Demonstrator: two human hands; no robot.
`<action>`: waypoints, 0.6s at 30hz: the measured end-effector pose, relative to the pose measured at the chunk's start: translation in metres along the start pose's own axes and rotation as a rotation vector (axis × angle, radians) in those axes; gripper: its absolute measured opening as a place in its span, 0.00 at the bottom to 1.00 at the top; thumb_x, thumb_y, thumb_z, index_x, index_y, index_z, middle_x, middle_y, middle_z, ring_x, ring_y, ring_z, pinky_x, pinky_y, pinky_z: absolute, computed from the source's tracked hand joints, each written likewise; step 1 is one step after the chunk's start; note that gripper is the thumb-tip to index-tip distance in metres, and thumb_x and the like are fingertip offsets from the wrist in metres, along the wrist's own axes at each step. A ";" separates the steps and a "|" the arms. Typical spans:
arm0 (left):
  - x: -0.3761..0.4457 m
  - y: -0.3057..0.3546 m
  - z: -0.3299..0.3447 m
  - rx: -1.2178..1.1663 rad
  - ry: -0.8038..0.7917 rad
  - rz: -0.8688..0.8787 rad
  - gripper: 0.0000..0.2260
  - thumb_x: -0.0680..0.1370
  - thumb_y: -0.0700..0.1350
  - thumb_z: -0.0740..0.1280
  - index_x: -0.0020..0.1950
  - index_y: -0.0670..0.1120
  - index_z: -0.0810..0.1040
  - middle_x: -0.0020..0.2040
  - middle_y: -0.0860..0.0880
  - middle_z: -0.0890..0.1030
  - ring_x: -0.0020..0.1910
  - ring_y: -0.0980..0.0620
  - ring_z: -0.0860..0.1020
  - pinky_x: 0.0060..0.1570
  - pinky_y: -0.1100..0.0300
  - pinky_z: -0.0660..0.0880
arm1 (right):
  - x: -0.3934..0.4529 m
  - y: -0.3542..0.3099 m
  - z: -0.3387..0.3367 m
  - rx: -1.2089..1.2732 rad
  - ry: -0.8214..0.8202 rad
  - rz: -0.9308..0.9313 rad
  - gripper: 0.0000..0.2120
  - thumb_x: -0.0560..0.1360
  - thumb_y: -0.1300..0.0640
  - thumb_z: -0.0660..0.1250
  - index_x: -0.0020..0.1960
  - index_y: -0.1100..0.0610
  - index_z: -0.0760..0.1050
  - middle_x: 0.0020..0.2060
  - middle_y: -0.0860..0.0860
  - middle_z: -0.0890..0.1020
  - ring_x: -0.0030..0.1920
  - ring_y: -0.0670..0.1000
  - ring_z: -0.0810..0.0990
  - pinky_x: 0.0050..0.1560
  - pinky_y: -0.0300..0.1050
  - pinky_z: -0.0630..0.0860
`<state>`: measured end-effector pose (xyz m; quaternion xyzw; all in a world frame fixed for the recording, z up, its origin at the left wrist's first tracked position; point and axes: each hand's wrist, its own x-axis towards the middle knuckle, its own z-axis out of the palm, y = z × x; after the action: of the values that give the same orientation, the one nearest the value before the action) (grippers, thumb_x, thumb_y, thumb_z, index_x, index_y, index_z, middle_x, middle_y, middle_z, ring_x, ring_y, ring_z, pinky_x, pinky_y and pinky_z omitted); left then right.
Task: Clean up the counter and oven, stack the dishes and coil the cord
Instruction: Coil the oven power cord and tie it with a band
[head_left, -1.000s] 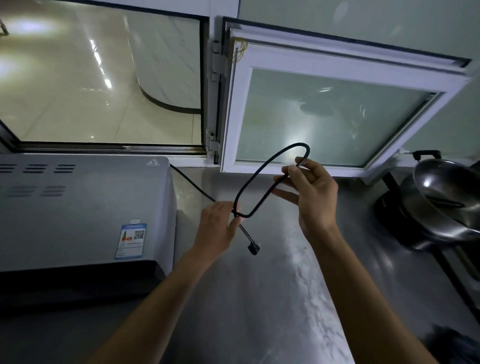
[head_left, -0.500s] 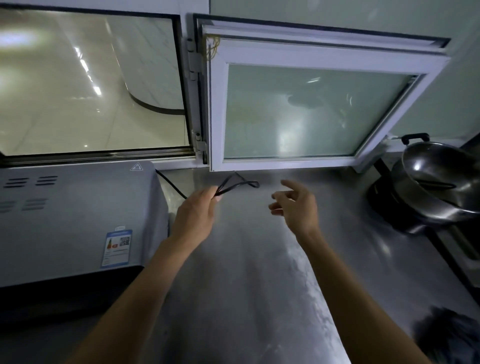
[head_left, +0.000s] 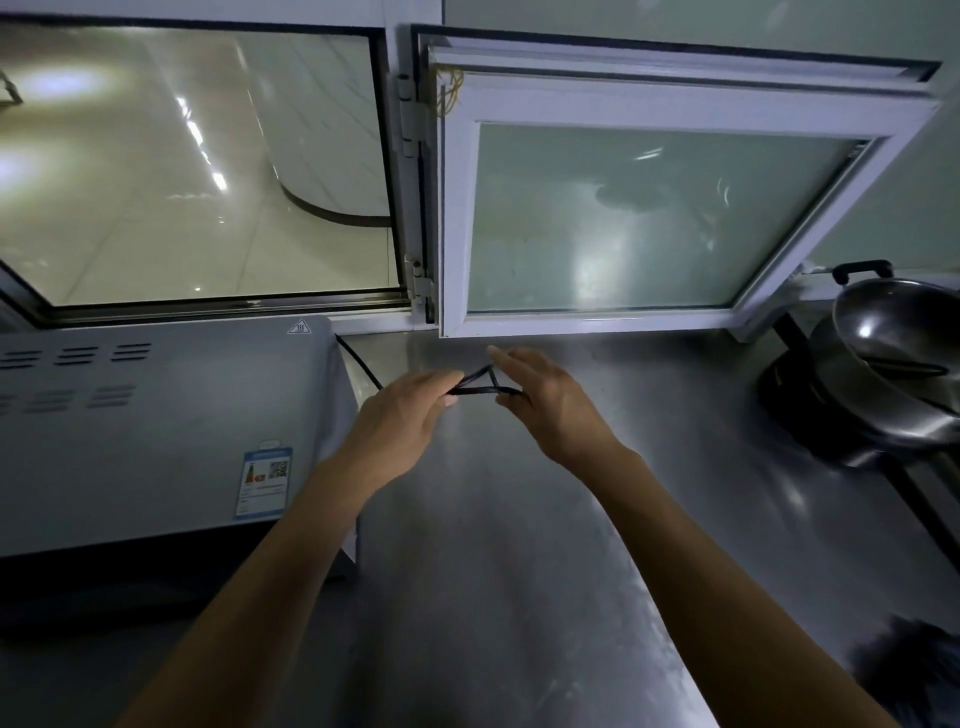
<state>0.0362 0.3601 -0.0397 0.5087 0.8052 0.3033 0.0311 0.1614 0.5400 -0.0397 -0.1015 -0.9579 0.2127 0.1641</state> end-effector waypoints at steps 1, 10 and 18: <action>0.000 -0.002 -0.001 -0.009 -0.001 0.013 0.13 0.82 0.38 0.63 0.67 0.42 0.76 0.57 0.43 0.81 0.54 0.42 0.79 0.50 0.46 0.77 | 0.000 -0.003 0.001 0.004 -0.012 -0.018 0.26 0.77 0.60 0.71 0.74 0.57 0.69 0.63 0.57 0.77 0.55 0.57 0.78 0.54 0.52 0.78; -0.002 -0.009 0.003 -0.131 0.027 -0.074 0.15 0.85 0.47 0.58 0.72 0.52 0.70 0.54 0.50 0.79 0.46 0.54 0.76 0.41 0.62 0.72 | 0.006 -0.021 -0.001 0.149 0.109 0.046 0.05 0.77 0.62 0.68 0.51 0.62 0.81 0.41 0.55 0.80 0.40 0.53 0.76 0.42 0.50 0.74; -0.009 -0.021 0.017 -0.089 0.054 -0.247 0.15 0.85 0.50 0.53 0.67 0.45 0.71 0.55 0.47 0.75 0.52 0.47 0.75 0.46 0.54 0.71 | 0.004 -0.029 -0.008 0.310 0.211 0.291 0.05 0.78 0.62 0.66 0.47 0.61 0.80 0.36 0.53 0.81 0.37 0.55 0.80 0.43 0.56 0.77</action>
<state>0.0297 0.3539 -0.0674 0.3956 0.8478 0.3463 0.0692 0.1569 0.5177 -0.0191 -0.2336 -0.8667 0.3668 0.2445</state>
